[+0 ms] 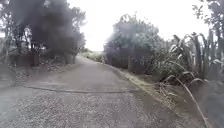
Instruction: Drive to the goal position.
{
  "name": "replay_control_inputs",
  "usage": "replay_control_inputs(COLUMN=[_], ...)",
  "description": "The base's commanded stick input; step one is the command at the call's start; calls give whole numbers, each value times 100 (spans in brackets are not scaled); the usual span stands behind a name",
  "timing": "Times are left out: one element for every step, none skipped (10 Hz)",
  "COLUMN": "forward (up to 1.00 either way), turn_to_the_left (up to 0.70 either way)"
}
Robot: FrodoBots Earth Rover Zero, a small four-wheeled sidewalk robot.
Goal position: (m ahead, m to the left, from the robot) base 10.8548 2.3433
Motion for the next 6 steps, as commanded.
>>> replay_control_inputs(forward=[70, 70, 70, 70, 70, 70], turn_to_the_left=[0, 24, 35, 32, 21, 10])
